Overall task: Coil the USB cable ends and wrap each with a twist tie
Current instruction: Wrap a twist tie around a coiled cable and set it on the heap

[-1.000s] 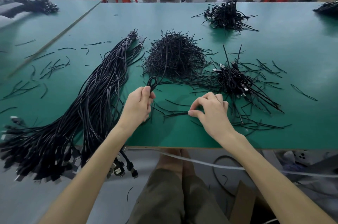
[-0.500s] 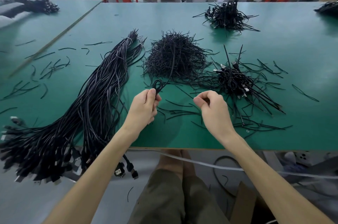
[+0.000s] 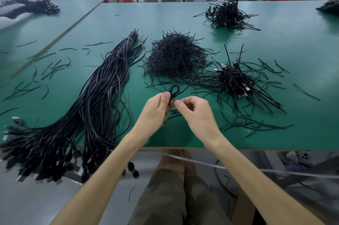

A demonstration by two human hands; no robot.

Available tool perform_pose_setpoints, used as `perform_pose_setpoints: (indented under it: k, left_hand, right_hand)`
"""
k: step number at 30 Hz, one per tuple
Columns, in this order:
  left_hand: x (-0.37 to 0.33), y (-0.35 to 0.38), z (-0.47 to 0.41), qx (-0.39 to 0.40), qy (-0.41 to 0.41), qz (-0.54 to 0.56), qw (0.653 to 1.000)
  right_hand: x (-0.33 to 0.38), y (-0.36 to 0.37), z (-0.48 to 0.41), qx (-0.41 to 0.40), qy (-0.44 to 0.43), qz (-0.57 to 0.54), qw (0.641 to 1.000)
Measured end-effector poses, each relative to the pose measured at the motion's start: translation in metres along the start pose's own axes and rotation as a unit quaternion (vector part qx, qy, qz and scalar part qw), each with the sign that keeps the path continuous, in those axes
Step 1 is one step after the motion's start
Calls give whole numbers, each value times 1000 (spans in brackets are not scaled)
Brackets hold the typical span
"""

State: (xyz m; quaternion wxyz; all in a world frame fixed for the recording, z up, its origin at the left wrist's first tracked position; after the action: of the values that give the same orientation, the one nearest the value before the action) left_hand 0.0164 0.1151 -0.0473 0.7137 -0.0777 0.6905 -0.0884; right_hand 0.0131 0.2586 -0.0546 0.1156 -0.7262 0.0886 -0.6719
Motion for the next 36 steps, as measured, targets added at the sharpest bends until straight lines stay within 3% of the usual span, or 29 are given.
perform_pose_setpoints:
  k: [5, 12, 18, 22, 30, 36]
  left_hand:
    - [2, -4, 1, 41, -25, 31, 998]
    - [-8, -24, 4, 148, -43, 94, 984]
    - [-16, -26, 15, 256, -29, 32, 966]
    - [-13, -28, 17, 255, -37, 6, 966]
    - [-6, -29, 13, 253, -31, 13, 967]
    - [-4, -32, 9, 244, -14, 56, 968]
  right_hand:
    - [1, -10, 1, 19, -12, -29, 999]
    - [8, -15, -3, 117, 34, -199, 972]
    - [11, -9, -3, 311, 35, -306, 899]
    - [7, -10, 1, 284, -4, -199, 938]
    - [2, -12, 0, 261, -26, -168, 950]
    - [0, -12, 1, 181, -68, -111, 975]
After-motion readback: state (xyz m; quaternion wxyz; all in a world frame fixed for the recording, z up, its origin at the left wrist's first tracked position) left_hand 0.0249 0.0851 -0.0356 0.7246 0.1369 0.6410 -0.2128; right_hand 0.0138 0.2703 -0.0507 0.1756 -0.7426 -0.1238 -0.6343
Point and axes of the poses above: each hand's wrist, its own z-axis away from the middle knuckle, its own y-axis out of the palm, x = y × z, the point moved 2 cm from there along -z, towards the middle knuckle
